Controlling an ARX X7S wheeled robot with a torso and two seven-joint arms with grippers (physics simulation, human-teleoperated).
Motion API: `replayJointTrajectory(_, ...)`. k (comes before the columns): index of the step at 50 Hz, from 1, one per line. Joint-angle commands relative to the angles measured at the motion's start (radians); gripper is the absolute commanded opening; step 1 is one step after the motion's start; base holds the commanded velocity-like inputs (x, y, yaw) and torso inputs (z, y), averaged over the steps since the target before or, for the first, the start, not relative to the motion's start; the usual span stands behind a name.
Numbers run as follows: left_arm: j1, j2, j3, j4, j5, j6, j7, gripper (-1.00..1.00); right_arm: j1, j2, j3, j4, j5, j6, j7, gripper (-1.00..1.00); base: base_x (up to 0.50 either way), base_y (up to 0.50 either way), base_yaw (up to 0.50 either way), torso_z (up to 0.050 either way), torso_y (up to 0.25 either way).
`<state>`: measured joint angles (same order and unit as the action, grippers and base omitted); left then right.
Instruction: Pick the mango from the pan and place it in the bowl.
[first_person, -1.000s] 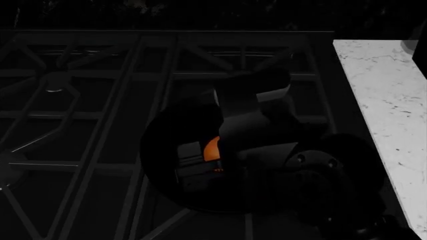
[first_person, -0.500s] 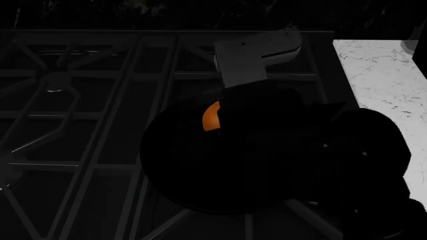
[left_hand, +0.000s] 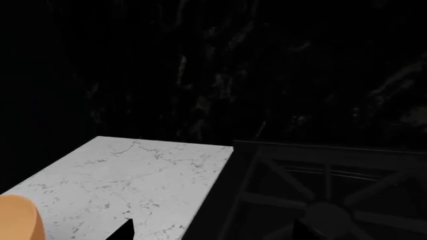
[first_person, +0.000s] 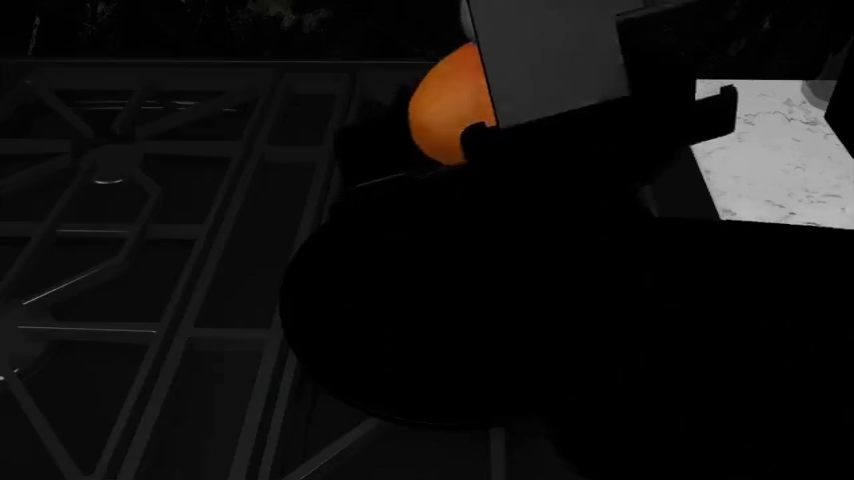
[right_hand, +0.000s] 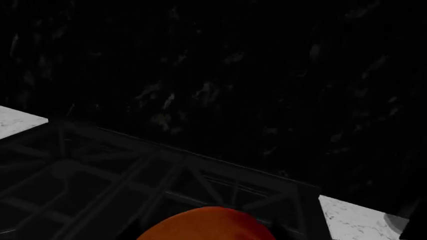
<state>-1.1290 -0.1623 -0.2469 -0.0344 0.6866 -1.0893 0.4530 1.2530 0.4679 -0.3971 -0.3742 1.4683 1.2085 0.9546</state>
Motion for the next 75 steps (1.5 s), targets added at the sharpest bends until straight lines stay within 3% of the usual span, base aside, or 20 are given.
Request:
replayJointTrajectory(1,0.020,0.022,-0.022,0.018,0.004,0.005,0.016,1.00,-0.079,0.053,0.086,-0.222,-0.040,-0.054,-0.017,-1.00,0.00,0.00,0.00,0.000,0.000)
replayJointTrajectory(10,0.046,0.020,-0.011,0.074,0.007,-0.003,0.029,1.00,-0.183,0.101,0.114,-0.378,-0.093,-0.103,-0.011,-1.00,0.00,0.00,0.00,0.000,0.000)
replayJointTrajectory(24,0.142,0.052,-0.064,0.253,-0.088,0.140,0.035,1.00,-0.292,0.158,0.123,-0.559,-0.260,-0.170,-0.037,-1.00,0.00,0.00,0.00,0.000,0.000)
replayJointTrajectory(38,0.181,0.050,-0.071,0.339,-0.104,0.179,0.014,1.00,-0.336,0.193,0.048,-0.644,-0.504,-0.217,-0.025,-1.00,0.00,0.00,0.00,0.000,0.000)
replayJointTrajectory(41,0.184,0.047,-0.075,0.349,-0.098,0.164,0.012,1.00,-0.321,0.241,-0.054,-0.672,-0.608,-0.277,0.011,-1.00,0.00,0.00,0.00,0.000,0.000)
replayJointTrajectory(43,0.184,0.046,-0.075,0.355,-0.096,0.155,0.011,1.00,-0.307,0.275,-0.107,-0.671,-0.609,-0.333,0.050,-1.00,0.00,0.00,0.00,0.000,0.000)
replayJointTrajectory(53,0.183,0.042,-0.060,0.367,-0.092,0.136,0.010,1.00,-0.354,0.333,-0.113,-0.662,-0.633,-0.482,0.025,-1.00,0.00,0.00,0.00,0.000,0.000)
replayJointTrajectory(75,0.181,0.033,-0.050,0.376,-0.098,0.112,0.000,1.00,-0.339,0.358,-0.137,-0.643,-0.618,-0.500,0.052,-1.00,0.00,0.06,0.00,0.000,0.000)
